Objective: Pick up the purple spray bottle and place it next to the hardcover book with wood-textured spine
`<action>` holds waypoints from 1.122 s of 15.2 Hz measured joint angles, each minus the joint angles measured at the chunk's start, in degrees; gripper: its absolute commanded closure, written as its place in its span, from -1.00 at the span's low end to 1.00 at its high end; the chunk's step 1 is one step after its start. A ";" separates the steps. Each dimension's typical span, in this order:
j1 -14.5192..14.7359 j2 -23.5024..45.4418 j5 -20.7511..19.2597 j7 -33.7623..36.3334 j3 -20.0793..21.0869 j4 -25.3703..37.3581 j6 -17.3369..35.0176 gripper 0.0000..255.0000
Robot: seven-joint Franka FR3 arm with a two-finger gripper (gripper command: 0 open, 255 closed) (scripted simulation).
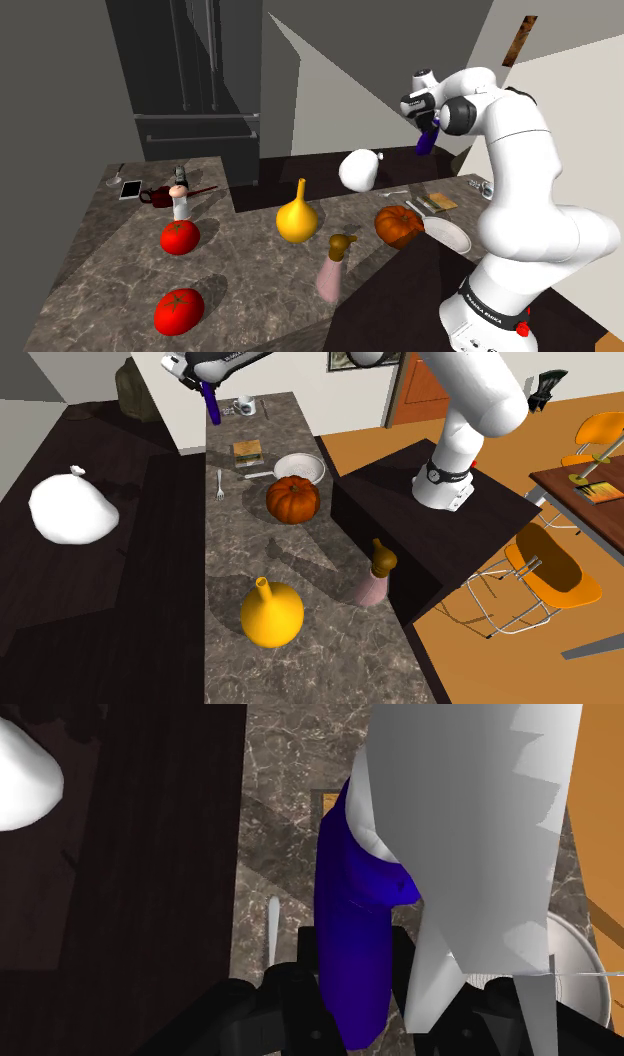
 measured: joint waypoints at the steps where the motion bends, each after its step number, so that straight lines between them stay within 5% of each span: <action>1: -0.20 0.65 0.08 0.02 0.04 0.45 0.21 1.00; 17: -0.38 6.25 -0.55 3.61 -0.18 -1.99 7.51 1.00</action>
